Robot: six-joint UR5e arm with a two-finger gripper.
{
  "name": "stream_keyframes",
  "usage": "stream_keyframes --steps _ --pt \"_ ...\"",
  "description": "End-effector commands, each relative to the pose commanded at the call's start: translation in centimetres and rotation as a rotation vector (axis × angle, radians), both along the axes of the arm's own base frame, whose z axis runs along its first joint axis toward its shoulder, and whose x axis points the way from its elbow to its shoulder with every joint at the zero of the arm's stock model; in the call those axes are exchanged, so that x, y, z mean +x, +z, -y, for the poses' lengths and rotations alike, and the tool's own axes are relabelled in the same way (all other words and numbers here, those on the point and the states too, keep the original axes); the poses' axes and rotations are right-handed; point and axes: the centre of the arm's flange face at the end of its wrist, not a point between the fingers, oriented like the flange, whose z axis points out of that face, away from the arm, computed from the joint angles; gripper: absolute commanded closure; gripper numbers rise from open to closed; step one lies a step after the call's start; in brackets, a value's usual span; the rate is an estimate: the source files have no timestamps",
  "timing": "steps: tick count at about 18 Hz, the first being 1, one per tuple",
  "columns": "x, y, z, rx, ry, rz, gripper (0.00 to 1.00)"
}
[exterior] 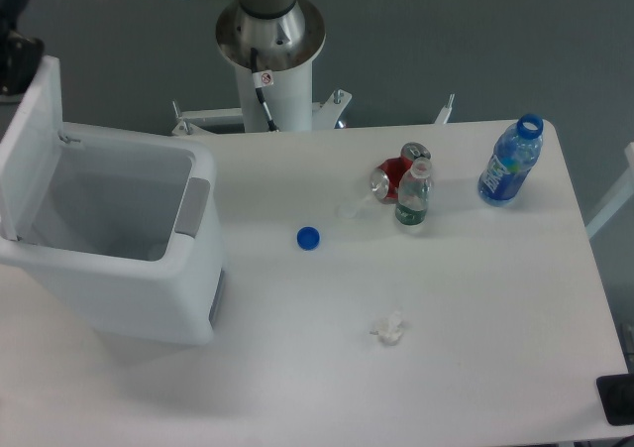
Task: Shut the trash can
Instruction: 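Push the raised lid forward and down over the trash can opening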
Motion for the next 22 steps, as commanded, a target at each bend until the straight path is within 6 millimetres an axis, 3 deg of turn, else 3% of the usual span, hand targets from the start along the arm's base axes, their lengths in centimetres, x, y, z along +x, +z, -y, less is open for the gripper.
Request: stream_keyframes --steps 5,22 --pt "-3.2 -2.1 0.6 -0.042 0.049 -0.056 0.00" --pt "-8.4 -4.1 0.9 -0.087 0.106 -0.126 0.00"
